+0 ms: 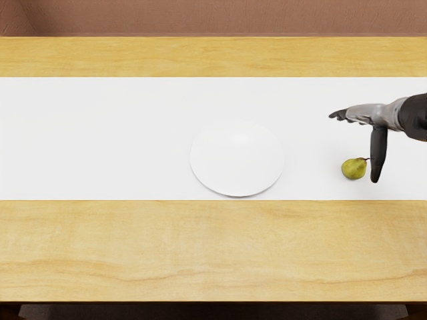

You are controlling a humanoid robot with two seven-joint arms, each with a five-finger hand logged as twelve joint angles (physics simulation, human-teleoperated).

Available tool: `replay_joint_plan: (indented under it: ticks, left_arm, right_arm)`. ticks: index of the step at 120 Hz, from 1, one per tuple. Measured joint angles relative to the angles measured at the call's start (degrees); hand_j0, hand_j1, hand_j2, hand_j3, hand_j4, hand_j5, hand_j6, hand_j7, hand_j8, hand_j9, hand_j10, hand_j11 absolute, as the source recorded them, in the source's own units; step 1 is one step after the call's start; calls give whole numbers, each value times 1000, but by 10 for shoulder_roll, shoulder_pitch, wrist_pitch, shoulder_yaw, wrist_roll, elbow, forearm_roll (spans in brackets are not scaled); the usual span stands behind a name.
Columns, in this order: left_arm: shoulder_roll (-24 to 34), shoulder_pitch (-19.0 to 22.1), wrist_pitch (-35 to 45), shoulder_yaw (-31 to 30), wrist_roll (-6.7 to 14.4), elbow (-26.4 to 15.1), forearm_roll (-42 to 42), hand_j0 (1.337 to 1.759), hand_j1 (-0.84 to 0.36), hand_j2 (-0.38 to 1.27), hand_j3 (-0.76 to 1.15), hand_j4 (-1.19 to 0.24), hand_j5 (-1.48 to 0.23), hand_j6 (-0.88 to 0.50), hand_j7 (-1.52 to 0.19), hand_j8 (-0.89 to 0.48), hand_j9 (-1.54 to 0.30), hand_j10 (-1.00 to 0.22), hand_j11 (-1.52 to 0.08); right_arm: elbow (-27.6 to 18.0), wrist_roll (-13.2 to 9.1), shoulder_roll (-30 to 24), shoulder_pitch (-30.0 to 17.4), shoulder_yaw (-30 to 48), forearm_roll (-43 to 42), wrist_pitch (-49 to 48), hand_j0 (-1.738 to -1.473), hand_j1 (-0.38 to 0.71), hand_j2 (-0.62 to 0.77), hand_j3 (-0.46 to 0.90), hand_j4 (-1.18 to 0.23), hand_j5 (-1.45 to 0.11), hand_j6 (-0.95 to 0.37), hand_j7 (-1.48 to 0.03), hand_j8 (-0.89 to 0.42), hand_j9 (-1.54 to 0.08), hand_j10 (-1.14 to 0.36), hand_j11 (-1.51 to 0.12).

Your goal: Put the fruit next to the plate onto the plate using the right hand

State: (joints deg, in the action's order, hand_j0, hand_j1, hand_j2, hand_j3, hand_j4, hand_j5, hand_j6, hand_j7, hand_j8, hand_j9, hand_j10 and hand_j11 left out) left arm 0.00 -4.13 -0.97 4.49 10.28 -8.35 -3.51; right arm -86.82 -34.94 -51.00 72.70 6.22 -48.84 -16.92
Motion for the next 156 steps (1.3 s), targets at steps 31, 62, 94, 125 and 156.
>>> replay_joint_plan:
  ticks: [31,62,94,125,156]
  left_arm:
    - [0,0,0,0,0,0,0,1658,331,3,0,-15,-19,-15,-19,-15,-19,-15,-19]
    - [0,0,0,0,0,0,0,1658,331,3,0,-15,-19,-15,-19,-15,-19,-15,-19]
    - [0,0,0,0,0,0,0,1658,331,3,0,-15,-20,-15,-20,-15,-20,-15,-19]
    - [0,0,0,0,0,0,0,1658,331,3,0,-15,-19,-15,-19,-15,-19,-15,-19]
    - [0,0,0,0,0,0,0,1658,331,3,0,-15,-19,-15,-19,-15,-19,-15,-19]
  right_arm:
    - [-8,-1,21,-61,-1,-71,90,-1658,-349,1,0,-6,-1,-8,0,-6,-1,-5,0]
    - [3,-1,53,-108,1,-124,153,-1658,-349,2,0,-6,-1,-8,0,-7,-1,-5,0]
    - [16,-1,84,-143,1,-164,200,-1658,-349,2,0,-5,-1,-8,0,-6,-1,-4,0]
    - [28,-1,71,-159,-4,-186,225,-1658,-349,2,0,-5,-1,-8,0,-6,-1,-4,0]
    - [39,-1,76,-175,-5,-207,235,-1658,-275,-10,0,-68,-83,-71,-82,-69,-82,-67,-82]
